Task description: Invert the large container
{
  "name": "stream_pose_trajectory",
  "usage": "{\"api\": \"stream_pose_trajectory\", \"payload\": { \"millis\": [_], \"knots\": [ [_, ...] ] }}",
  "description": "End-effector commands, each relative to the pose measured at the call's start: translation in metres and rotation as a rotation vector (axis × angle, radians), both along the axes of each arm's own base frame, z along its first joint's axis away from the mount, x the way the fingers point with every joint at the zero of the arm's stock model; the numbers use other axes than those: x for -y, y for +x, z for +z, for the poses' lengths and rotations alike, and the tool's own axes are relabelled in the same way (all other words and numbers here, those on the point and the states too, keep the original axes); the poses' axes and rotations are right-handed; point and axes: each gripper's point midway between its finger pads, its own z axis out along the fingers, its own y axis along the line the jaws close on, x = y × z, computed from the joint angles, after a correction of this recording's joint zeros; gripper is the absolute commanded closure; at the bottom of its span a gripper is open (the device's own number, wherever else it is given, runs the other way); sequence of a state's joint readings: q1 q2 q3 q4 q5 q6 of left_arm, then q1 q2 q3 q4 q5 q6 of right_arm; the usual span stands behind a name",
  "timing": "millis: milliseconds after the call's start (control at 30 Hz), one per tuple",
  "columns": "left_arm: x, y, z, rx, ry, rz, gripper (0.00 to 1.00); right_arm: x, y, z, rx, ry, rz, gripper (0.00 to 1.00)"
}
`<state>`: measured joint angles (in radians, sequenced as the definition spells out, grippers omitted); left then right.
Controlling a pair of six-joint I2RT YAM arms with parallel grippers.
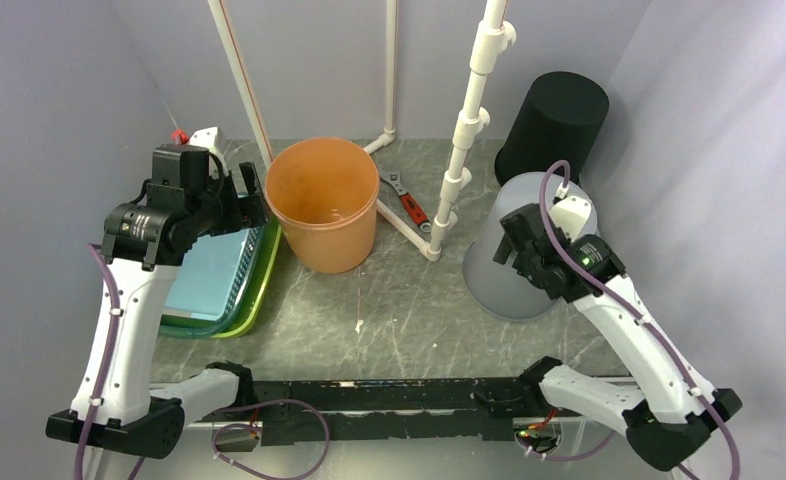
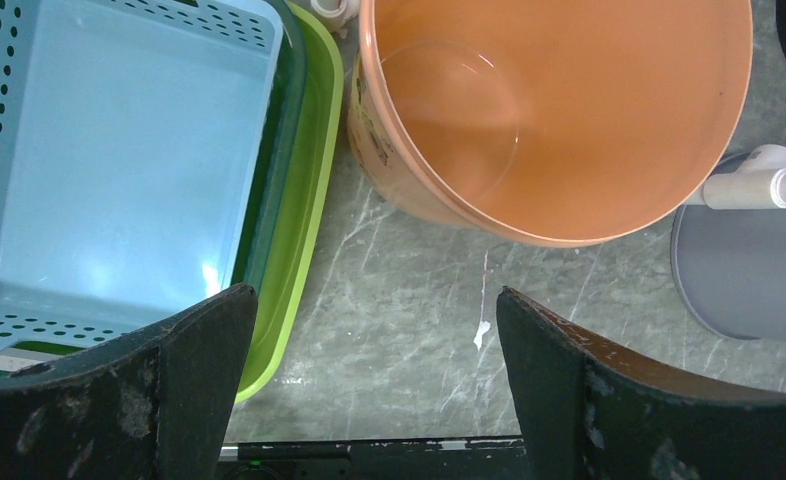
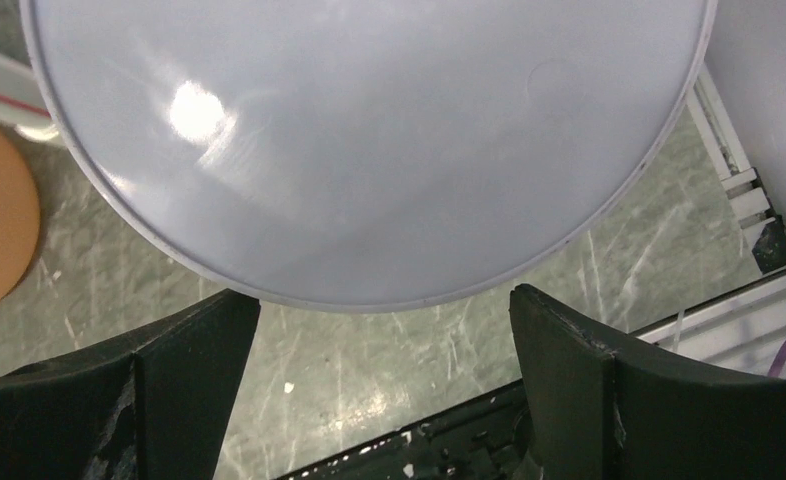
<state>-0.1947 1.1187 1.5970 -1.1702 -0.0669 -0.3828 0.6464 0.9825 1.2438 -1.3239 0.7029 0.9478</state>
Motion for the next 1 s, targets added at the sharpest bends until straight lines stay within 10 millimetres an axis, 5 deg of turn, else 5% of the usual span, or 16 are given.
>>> {"api": "stream_pose_trajectory", "payload": {
  "millis": [0,200,367,600,733,967],
  "knots": [
    [0.005,-0.001,0.011,0.045,-0.036,-0.016,0.05,-0.005,0.030,-0.007,-0.031,0.030,0.084,0.00],
    [0.003,-0.010,0.008,0.041,-0.034,-0.020,0.05,-0.035,0.033,0.019,0.005,0.179,0.262,0.00],
    [0.003,-0.009,0.007,0.046,-0.034,-0.018,0.05,-0.016,0.021,0.073,0.192,0.193,0.211,0.00],
    [0.008,-0.002,0.006,0.036,-0.042,-0.035,0.05,0.040,0.009,0.055,0.053,-0.041,-0.037,0.00],
    [0.006,-0.003,0.007,0.044,-0.033,-0.032,0.05,0.039,0.014,0.062,0.106,-0.022,-0.006,0.00],
    [0.001,-0.005,0.005,0.039,-0.011,-0.023,0.05,0.030,0.035,0.045,0.094,0.048,0.056,0.00]
  ]
}}
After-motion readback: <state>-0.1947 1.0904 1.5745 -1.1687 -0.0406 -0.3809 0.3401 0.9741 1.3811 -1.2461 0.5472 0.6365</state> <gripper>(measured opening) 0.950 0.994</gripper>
